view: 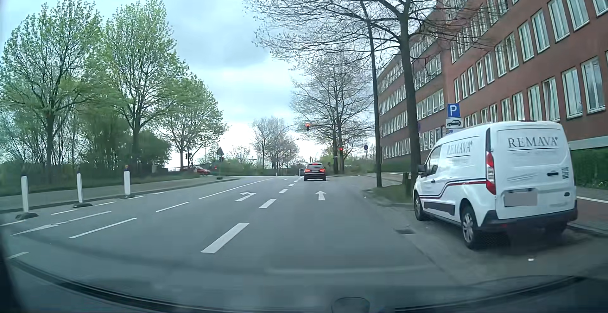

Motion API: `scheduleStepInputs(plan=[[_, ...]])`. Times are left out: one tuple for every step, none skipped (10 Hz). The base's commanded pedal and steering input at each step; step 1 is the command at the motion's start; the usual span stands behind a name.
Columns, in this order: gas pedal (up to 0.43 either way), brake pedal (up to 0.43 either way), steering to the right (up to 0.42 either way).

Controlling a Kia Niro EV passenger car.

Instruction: Follow the waypoints while adhering to traffic rules and regulations

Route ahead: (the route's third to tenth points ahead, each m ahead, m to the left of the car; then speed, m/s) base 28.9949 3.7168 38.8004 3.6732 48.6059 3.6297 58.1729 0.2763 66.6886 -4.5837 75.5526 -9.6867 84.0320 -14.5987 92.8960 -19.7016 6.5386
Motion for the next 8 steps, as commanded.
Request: scheduleStepInputs(plan=[[0.079,0.0,-0.005],[0.079,0.0,-0.005],[0.079,0.0,-0.005],[0.079,0.0,-0.005],[0.079,0.0,-0.005],[0.079,0.0,-0.005],[0.079,0.0,-0.005],[0.079,0.0,-0.004]])
